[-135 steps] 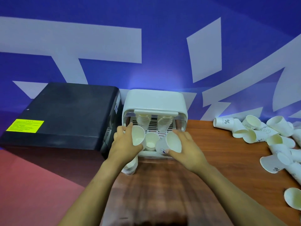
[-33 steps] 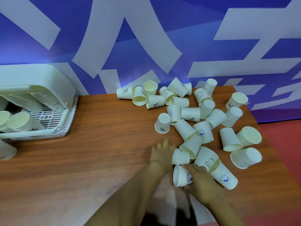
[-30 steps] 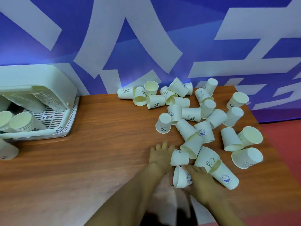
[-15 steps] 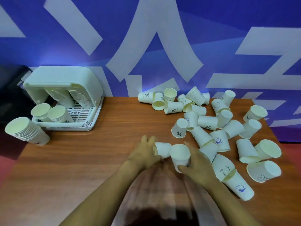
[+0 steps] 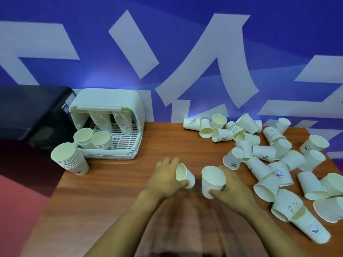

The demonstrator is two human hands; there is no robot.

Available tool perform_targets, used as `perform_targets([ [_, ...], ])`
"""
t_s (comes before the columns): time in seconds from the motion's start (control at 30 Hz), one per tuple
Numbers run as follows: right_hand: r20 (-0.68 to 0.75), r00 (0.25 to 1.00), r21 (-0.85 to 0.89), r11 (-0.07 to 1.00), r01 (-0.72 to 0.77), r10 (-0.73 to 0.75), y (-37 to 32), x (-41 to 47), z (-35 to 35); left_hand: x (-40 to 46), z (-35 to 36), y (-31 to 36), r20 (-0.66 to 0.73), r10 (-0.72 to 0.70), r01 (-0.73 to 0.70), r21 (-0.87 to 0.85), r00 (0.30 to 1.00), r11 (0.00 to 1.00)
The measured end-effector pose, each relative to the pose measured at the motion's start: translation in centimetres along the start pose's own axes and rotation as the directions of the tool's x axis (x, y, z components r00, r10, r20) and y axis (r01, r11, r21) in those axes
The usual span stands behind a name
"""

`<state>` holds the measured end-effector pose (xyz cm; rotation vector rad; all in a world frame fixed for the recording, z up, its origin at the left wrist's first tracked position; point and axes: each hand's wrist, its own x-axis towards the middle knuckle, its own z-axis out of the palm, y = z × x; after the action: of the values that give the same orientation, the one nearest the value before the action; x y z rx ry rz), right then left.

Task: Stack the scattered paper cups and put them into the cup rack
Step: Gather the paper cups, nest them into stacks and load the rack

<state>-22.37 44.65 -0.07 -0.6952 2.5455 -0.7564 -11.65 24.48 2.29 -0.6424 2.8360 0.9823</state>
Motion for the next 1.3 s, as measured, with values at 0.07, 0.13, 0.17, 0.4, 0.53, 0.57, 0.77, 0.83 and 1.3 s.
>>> perform_targets([
  [0.07,-0.025,1.000,-0.003,1.000,-0.008,0.008,-2.8,0.3,1.0,-0.5,-2.5,-2.1,-0.028,0.033,-0.033,-0.003,0.999,0.999],
  [0.13,-0.031,0.999,-0.010,1.000,0.016,-0.016,-6.2,0.7,2.5,-1.1,-5.3,-4.6,-0.071,0.049,-0.051,-0.023,0.996,0.998],
  [0.17,-0.031,0.999,-0.015,0.999,0.030,-0.030,-8.0,0.9,3.4,-1.4,-6.6,-5.9,-0.089,0.046,-0.049,-0.036,0.995,0.998],
  [0.4,-0.002,0.996,-0.034,0.995,0.095,-0.095,-19.0,1.7,9.9,-4.5,-12.8,-15.5,-0.098,-0.002,-0.003,-0.045,0.995,0.999],
  [0.53,0.019,0.995,-0.052,0.993,0.102,-0.101,-22.9,1.6,13.2,-5.6,-15.2,-19.6,-0.099,-0.026,0.019,-0.067,0.995,0.998],
  [0.57,0.020,0.994,-0.050,0.993,0.104,-0.103,-23.7,1.5,13.7,-5.9,-15.8,-20.1,-0.101,-0.026,0.018,-0.072,0.995,0.997],
  [0.77,-0.010,0.990,-0.011,0.990,0.142,-0.142,-27.6,2.3,15.1,-6.1,-18.9,-22.7,-0.149,0.007,-0.020,-0.087,0.989,0.996],
  [0.83,-0.019,0.990,-0.021,0.990,0.138,-0.138,-28.5,2.7,15.0,-5.7,-19.9,-23.1,-0.173,0.005,-0.022,-0.098,0.985,0.995],
  [1.3,-0.015,0.988,-0.031,0.988,0.154,-0.154,-32.1,7.6,15.7,-1.9,-24.2,-26.0,-0.344,-0.052,0.026,-0.080,0.938,0.996],
])
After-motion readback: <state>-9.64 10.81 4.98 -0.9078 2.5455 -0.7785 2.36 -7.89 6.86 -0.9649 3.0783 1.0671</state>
